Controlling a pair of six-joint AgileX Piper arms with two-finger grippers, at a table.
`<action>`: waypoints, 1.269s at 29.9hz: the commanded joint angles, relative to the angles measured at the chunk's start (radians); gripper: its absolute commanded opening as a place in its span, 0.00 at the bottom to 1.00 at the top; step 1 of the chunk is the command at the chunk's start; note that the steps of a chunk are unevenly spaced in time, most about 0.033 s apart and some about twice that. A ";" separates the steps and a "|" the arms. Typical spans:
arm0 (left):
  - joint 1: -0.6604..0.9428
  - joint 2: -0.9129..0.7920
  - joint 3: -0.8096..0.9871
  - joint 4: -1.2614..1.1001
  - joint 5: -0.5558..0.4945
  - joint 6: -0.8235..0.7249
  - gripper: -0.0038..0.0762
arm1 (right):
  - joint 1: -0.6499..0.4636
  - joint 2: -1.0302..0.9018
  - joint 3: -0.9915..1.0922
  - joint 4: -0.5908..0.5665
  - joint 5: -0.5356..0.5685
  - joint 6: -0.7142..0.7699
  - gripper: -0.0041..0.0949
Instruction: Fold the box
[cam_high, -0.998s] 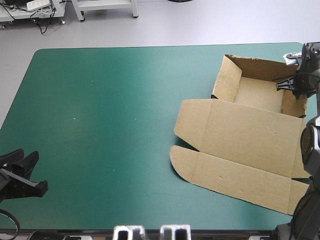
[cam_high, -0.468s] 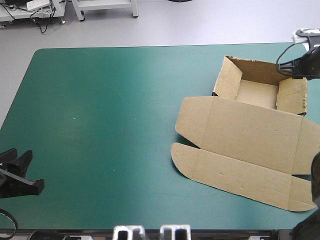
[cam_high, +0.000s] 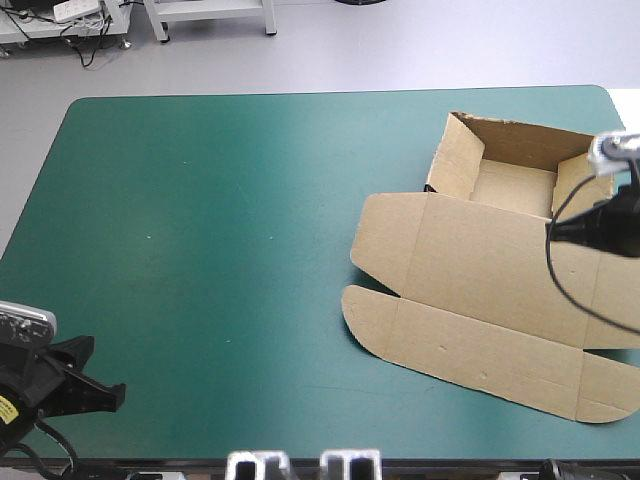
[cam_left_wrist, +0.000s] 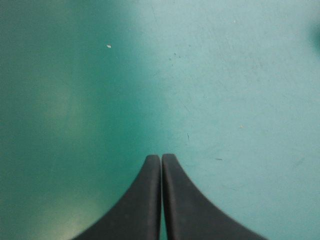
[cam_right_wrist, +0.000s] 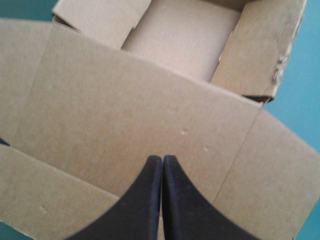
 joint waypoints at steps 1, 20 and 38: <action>-0.025 -0.041 0.067 -0.019 -0.099 0.025 0.03 | -0.005 -0.124 0.150 0.008 -0.123 -0.029 0.03; -0.052 -0.237 0.379 -0.066 -0.314 0.099 0.03 | -0.005 -0.543 0.797 0.251 -0.367 -0.250 0.03; -0.052 -0.237 0.379 -0.072 -0.310 0.099 0.03 | -0.005 -0.655 0.843 0.247 -0.407 -0.255 0.02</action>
